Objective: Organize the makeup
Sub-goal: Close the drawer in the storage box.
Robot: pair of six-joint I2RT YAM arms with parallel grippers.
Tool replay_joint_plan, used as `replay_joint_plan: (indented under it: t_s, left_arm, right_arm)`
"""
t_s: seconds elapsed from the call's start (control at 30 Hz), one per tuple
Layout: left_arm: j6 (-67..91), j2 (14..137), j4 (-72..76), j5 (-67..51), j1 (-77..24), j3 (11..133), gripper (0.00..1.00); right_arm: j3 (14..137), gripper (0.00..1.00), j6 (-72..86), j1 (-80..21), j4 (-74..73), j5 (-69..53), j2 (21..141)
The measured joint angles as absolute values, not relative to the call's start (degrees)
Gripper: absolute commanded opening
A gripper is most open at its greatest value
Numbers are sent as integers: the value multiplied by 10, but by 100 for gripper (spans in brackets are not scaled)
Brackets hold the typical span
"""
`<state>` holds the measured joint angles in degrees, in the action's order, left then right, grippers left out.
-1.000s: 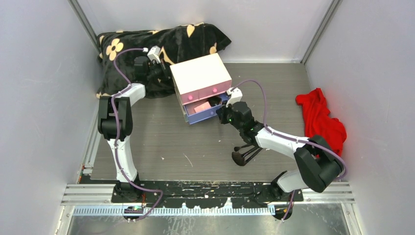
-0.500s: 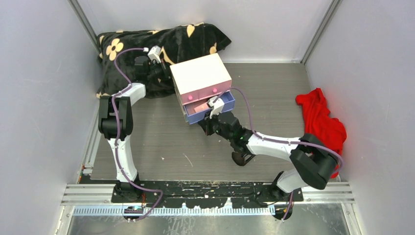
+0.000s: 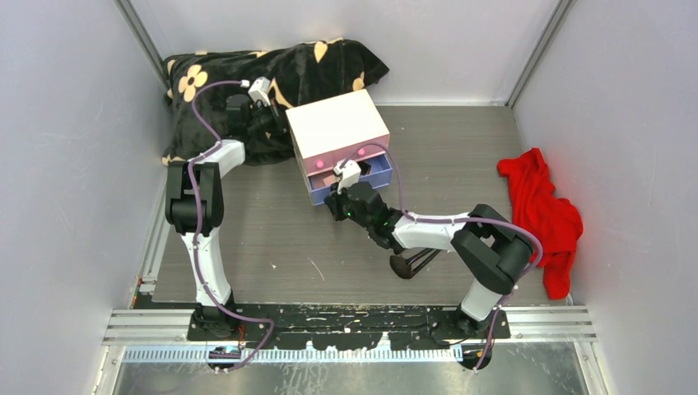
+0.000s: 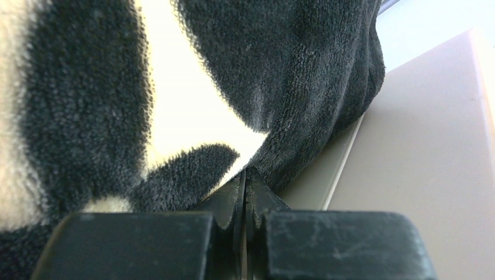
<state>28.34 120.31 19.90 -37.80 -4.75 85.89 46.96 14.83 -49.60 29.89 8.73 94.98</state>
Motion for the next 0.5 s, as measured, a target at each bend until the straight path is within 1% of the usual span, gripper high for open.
replay_joint_plan:
  t_s: [0.27, 0.5]
  left_arm:
    - [280, 1205, 199, -374, -46, 843, 0]
    - [280, 1206, 199, -370, -46, 841, 0]
  right_arm:
    - [516, 1, 134, -483, 293, 86, 991]
    - [519, 1, 136, -453, 274, 45, 992]
